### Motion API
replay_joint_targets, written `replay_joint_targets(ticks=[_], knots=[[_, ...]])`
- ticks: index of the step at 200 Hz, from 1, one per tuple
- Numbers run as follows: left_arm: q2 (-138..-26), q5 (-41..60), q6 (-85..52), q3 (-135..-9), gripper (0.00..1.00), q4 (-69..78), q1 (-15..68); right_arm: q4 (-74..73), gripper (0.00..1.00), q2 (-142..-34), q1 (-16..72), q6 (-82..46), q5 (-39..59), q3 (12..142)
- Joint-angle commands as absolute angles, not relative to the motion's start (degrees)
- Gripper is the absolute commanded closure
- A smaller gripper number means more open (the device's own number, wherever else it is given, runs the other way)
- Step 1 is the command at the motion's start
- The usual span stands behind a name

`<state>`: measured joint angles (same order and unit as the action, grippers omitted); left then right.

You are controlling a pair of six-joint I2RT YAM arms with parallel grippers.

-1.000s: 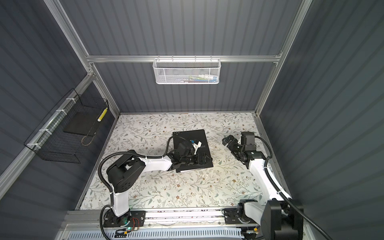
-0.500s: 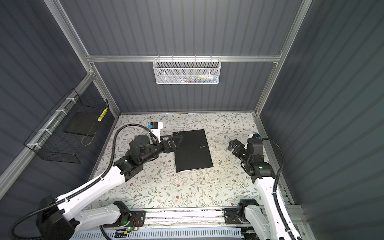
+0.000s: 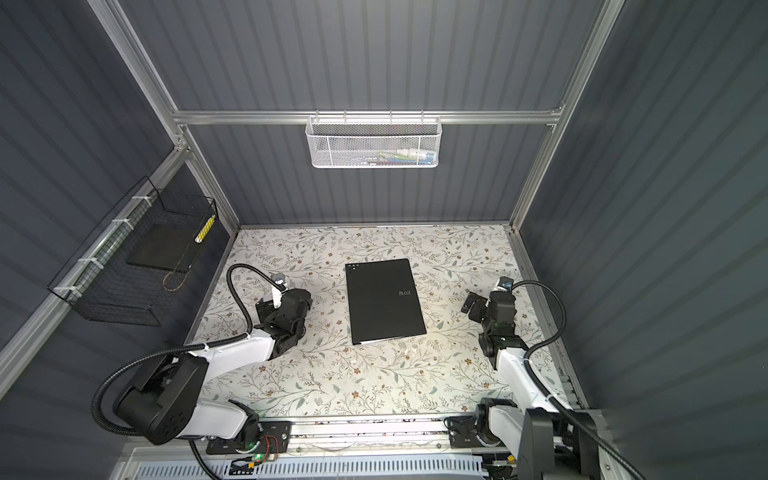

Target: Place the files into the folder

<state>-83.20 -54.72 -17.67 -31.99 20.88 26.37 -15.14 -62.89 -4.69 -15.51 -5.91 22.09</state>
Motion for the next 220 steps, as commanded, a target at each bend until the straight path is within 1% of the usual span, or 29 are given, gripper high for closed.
replay_joint_targets(ticks=[1, 13, 17, 22, 29, 42, 47, 55, 61, 65, 70, 75, 84, 96, 107, 115, 123, 132, 142, 151, 162, 172, 184, 199, 212, 220], knots=[[-83.55, -51.95, -11.26, -33.03, 0.00, 30.74, 20.12, -34.62, 0.01, -68.96, -5.77, -11.89, -7.92, 20.33], [-85.12, -51.22, -9.01, -31.97, 0.00, 33.77, 17.25, -42.92, 0.01, -73.22, -6.42, -12.33, -7.21, 19.15], [-85.23, -51.71, -8.63, -32.05, 0.00, 34.22, 16.71, -40.80, 0.01, -73.43, -6.78, -11.76, -5.77, 20.40], [-84.33, -51.45, -9.02, -32.47, 0.00, 30.02, 16.61, -37.16, 0.01, -73.69, -6.85, -10.95, -5.19, 22.29], [-83.61, -51.32, -8.37, -32.04, 0.00, 28.75, 16.36, -38.24, 0.01, -75.35, -6.85, -10.02, -4.65, 22.99], [-85.19, -49.81, -6.69, -28.47, 0.00, 36.23, 15.90, -44.37, 0.01, -79.10, -6.92, -9.72, -5.83, 22.40], [-86.80, -48.93, -6.52, -27.66, 0.00, 38.82, 15.34, -43.26, 0.01, -79.40, -6.85, -9.45, -5.78, 23.20], [-90.16, -48.85, -5.50, -27.61, 0.00, 42.60, 14.52, -38.20, 0.01, -78.89, -6.76, -8.61, -3.38, 25.18], [-91.45, -49.33, -4.29, -28.79, 0.00, 42.44, 14.47, -40.44, 0.01, -79.65, -6.70, -7.96, -1.59, 24.66], [-91.47, -47.44, -3.41, -28.93, 0.00, 41.52, 14.65, -42.73, 0.01, -80.16, -6.66, -7.40, -0.37, 23.97], [-92.09, -44.71, -1.57, -27.50, 0.00, 45.22, 14.46, -44.29, 0.01, -80.45, -6.45, -6.50, 1.40, 23.23], [-93.93, -44.38, -0.07, -25.45, 0.00, 52.82, 14.31, -45.36, 0.01, -80.61, -6.17, -5.52, 2.81, 22.43], [-97.91, -42.92, 3.01, -24.27, 0.00, 62.42, 13.55, -52.19, 0.01, -82.07, -6.20, -5.48, 3.25, 19.43], [-95.59, -39.02, 0.38, -25.84, 0.00, 52.95, 13.44, -64.04, 0.01, -84.47, -6.38, -6.63, 1.10, 15.13], [-96.23, -33.11, 0.06, -24.57, 0.00, 56.86, 10.77, -60.47, 0.01, -82.73, -6.50, -6.96, 0.56, 15.43], [-96.86, -28.56, -1.24, -25.28, 0.00, 53.40, 9.57, -57.78, 0.01, -82.71, -6.50, -6.94, 0.53, 16.75], [-100.31, -27.23, -0.05, -25.37, 0.00, 59.86, 7.58, -58.81, 0.01, -83.67, -6.51, -6.75, 0.87, 16.91], [-96.98, -24.33, -4.30, -26.98, 0.00, 48.89, 5.82, -59.91, 0.01, -83.94, -6.46, -6.83, 1.09, 16.61], [-99.63, -25.11, -1.57, -25.47, 0.00, 58.26, 5.79, -58.22, 0.01, -83.36, -6.41, -6.54, 1.12, 17.00], [-97.36, -24.42, -3.96, -26.79, 0.00, 50.10, 5.74, -57.28, 0.01, -83.44, -5.88, -5.74, 1.27, 17.67], [-99.33, -25.41, -1.81, -25.64, 0.00, 57.25, 5.92, -57.42, 0.01, -83.34, -5.67, -5.45, 1.48, 17.58], [-97.59, -25.37, -3.03, -26.27, 0.00, 51.85, 6.25, -57.23, 0.01, -83.39, -5.63, -5.31, 1.73, 17.71], [-98.94, -24.83, -1.23, -25.64, 0.00, 56.53, 6.33, -57.15, 0.01, -83.33, -5.62, -5.26, 1.85, 17.67], [-97.74, -24.43, -2.28, -26.15, 0.00, 52.65, 6.33, -57.05, 0.01, -83.45, -5.62, -5.21, 1.84, 17.82], [-98.67, -24.39, -1.66, -25.67, 0.00, 55.82, 6.33, -53.64, 0.01, -84.02, -4.99, -4.51, 1.11, 19.81], [-98.34, -24.33, -1.98, -25.73, 0.00, 54.89, 6.33, -52.50, 0.01, -83.90, -4.91, -4.64, 1.10, 20.40]])
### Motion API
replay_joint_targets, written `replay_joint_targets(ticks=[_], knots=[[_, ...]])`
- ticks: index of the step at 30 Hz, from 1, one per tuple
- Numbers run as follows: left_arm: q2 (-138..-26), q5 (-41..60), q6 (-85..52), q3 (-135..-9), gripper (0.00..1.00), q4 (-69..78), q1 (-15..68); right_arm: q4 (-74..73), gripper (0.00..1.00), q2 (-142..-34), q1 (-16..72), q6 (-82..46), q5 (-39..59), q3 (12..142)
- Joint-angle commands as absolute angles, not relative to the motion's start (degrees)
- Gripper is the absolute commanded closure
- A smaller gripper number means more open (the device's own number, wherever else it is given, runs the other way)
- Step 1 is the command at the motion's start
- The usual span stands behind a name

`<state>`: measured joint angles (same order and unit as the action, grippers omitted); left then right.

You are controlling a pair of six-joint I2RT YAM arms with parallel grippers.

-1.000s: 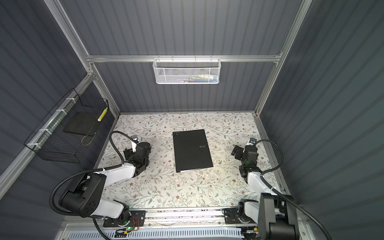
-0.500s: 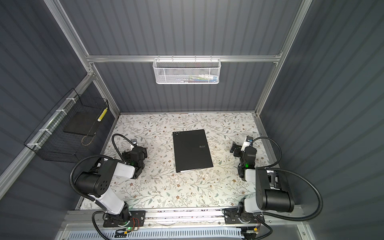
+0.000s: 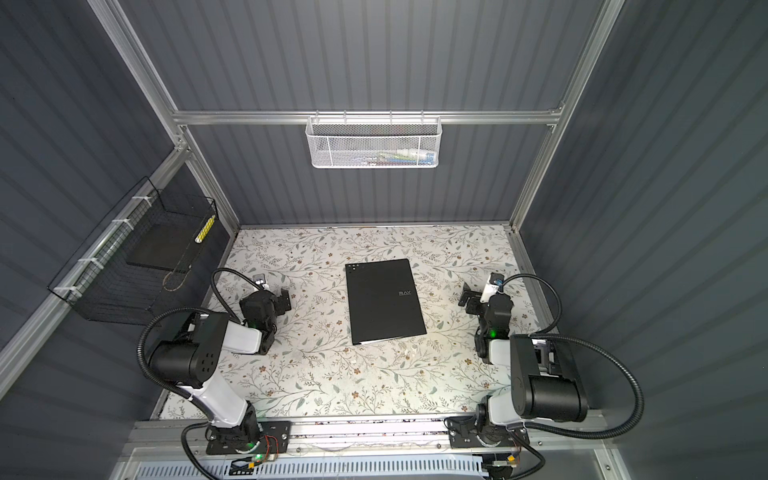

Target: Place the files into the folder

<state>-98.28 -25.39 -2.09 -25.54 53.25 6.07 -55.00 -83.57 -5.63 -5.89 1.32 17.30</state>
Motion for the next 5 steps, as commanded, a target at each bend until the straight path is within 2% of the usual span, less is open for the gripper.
replay_joint_targets(ticks=[1, 5], knots=[[-98.26, -24.38, -2.00, -25.74, 0.00, 54.69, 6.33, -52.48, 0.01, -83.96, -4.92, -4.65, 1.12, 20.44], [-98.36, -24.40, -2.00, -25.75, 0.00, 54.71, 6.33, -55.45, 0.01, -83.23, -4.26, -3.79, 0.38, 18.57]])
